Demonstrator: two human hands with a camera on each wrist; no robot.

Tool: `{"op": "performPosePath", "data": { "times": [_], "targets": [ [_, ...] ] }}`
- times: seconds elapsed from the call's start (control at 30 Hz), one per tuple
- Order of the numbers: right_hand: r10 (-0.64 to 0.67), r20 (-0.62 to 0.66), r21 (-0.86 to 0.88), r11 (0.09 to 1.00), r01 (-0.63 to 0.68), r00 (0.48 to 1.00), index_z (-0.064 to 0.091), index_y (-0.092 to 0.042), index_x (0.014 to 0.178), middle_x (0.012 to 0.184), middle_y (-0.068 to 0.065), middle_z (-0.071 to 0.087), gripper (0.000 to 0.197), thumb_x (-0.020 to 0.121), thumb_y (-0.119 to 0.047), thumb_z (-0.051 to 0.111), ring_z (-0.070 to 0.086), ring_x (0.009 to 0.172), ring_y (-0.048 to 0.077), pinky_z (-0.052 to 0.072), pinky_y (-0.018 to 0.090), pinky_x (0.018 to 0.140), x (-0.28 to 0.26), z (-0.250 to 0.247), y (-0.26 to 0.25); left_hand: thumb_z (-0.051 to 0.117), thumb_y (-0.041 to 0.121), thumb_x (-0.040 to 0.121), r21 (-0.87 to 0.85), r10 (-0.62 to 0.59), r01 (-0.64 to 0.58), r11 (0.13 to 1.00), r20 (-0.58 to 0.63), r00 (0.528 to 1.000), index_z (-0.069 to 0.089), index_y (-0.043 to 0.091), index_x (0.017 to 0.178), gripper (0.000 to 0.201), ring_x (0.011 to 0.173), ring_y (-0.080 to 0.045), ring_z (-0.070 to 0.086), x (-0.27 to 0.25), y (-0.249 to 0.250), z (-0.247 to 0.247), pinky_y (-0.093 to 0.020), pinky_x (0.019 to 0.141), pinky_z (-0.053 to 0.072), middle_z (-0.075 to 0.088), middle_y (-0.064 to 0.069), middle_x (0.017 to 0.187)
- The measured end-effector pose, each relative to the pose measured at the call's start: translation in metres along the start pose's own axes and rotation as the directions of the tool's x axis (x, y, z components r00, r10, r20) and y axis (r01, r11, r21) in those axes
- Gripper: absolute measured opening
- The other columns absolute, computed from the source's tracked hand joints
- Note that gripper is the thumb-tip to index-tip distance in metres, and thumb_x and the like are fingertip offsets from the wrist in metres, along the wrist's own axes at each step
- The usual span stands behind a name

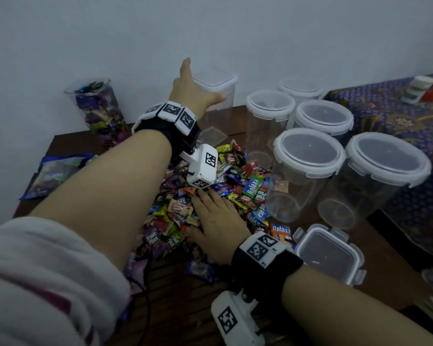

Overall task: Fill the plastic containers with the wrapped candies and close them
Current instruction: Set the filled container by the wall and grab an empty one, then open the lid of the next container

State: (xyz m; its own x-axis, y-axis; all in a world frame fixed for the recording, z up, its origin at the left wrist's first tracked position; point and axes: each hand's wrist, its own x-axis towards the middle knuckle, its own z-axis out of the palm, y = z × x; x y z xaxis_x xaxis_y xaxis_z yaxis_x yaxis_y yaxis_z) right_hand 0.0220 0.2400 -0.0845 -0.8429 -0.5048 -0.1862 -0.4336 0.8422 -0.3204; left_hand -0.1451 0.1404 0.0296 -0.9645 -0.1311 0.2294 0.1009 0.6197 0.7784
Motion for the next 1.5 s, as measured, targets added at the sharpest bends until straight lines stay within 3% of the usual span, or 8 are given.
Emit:
{"op": "performPosePath", "data": {
  "times": [0.33, 0.67, 0.87, 1.03, 1.13, 1.27, 1.4, 1.5],
  "targets": [
    [0.021, 0.03, -0.031, 0.999, -0.02, 0.999, 0.003, -0.019, 0.152, 0.16, 0.0, -0.006, 0.067, 0.099, -0.05, 0.029, -0.008, 0.146, 0.02, -0.001, 0.04, 0.118, 0.0, -0.004, -0.002, 0.08, 0.048, 0.062, -0.154, 0.087, -0.094, 0.984, -0.048, 0.995, 0.009, 0.028, 0.151, 0.115, 0.125, -0.023, 0.048, -0.083, 0.0, -0.067, -0.044, 0.105, 0.041, 0.036, -0.007, 0.145],
    [0.015, -0.026, -0.049, 0.999, -0.017, 1.0, 0.008, -0.02, 0.152, 0.16, 0.001, 0.0, 0.065, 0.099, -0.049, 0.03, -0.002, 0.147, 0.02, 0.004, 0.039, 0.117, 0.002, 0.0, -0.002, 0.075, 0.045, 0.057, -0.297, 0.023, -0.03, 0.954, -0.025, 0.999, 0.003, 0.036, 0.15, 0.118, 0.111, 0.002, 0.056, -0.214, -0.013, -0.129, -0.018, 0.084, 0.049, 0.05, 0.015, 0.13],
    [0.016, -0.054, -0.044, 0.999, -0.018, 0.998, 0.009, -0.022, 0.152, 0.16, 0.001, 0.002, 0.064, 0.098, -0.049, 0.031, 0.0, 0.147, 0.02, 0.007, 0.039, 0.117, 0.006, 0.003, -0.001, 0.081, 0.048, 0.049, -0.344, -0.022, 0.037, 0.938, 0.049, 0.999, 0.008, 0.056, 0.138, 0.116, 0.113, 0.005, 0.056, -0.251, -0.031, -0.139, -0.026, 0.091, 0.046, 0.055, 0.019, 0.126],
    [0.0, -0.078, -0.047, 0.999, -0.004, 0.997, 0.013, -0.022, 0.151, 0.16, -0.002, 0.006, 0.067, 0.093, -0.054, 0.021, 0.004, 0.146, 0.021, 0.012, 0.041, 0.118, 0.009, 0.008, 0.002, 0.082, 0.041, 0.047, -0.381, -0.037, 0.098, 0.92, 0.166, 0.986, 0.014, 0.06, 0.133, 0.111, 0.113, 0.007, 0.055, -0.264, -0.04, -0.139, -0.017, 0.079, 0.053, 0.058, 0.031, 0.115],
    [0.003, -0.069, -0.049, 0.999, -0.006, 0.998, 0.012, -0.023, 0.152, 0.16, -0.002, 0.006, 0.076, 0.083, -0.055, 0.012, 0.004, 0.146, 0.021, 0.012, 0.041, 0.118, 0.01, 0.008, 0.003, 0.084, 0.036, 0.047, -0.387, -0.053, 0.139, 0.912, 0.226, 0.973, 0.017, 0.058, 0.135, 0.113, 0.111, 0.006, 0.057, -0.267, -0.044, -0.137, -0.022, 0.081, 0.055, 0.059, 0.026, 0.117],
    [0.004, -0.074, -0.051, 0.999, -0.008, 0.997, 0.009, -0.022, 0.152, 0.16, -0.001, 0.003, 0.063, 0.098, -0.048, 0.027, 0.003, 0.147, 0.021, 0.011, 0.041, 0.118, 0.009, 0.007, 0.003, 0.086, 0.029, 0.046, -0.385, -0.075, 0.174, 0.906, 0.258, 0.963, 0.025, 0.054, 0.135, 0.111, 0.11, 0.01, 0.056, -0.27, -0.049, -0.135, -0.017, 0.08, 0.053, 0.056, 0.031, 0.116],
    [0.005, -0.083, -0.038, 0.999, -0.009, 0.997, 0.009, -0.022, 0.152, 0.16, -0.001, 0.003, 0.063, 0.098, -0.048, 0.029, 0.002, 0.147, 0.021, 0.009, 0.04, 0.119, 0.007, 0.007, 0.002, 0.079, -0.006, 0.064, -0.394, -0.091, 0.184, 0.9, 0.243, 0.966, 0.026, 0.033, 0.143, 0.103, 0.102, 0.02, 0.053, -0.271, -0.05, -0.132, -0.009, 0.071, 0.05, 0.048, 0.027, 0.123],
    [0.006, -0.075, -0.039, 0.999, -0.009, 0.997, 0.01, -0.023, 0.152, 0.16, -0.002, 0.003, 0.064, 0.098, -0.049, 0.031, 0.002, 0.147, 0.021, 0.009, 0.04, 0.119, 0.011, 0.008, 0.004, 0.081, -0.003, 0.062, -0.408, -0.09, 0.194, 0.892, 0.262, 0.961, 0.027, 0.031, 0.144, 0.103, 0.108, 0.017, 0.052, -0.27, -0.052, -0.133, -0.013, 0.073, 0.051, 0.045, 0.025, 0.13]
  ]
}}
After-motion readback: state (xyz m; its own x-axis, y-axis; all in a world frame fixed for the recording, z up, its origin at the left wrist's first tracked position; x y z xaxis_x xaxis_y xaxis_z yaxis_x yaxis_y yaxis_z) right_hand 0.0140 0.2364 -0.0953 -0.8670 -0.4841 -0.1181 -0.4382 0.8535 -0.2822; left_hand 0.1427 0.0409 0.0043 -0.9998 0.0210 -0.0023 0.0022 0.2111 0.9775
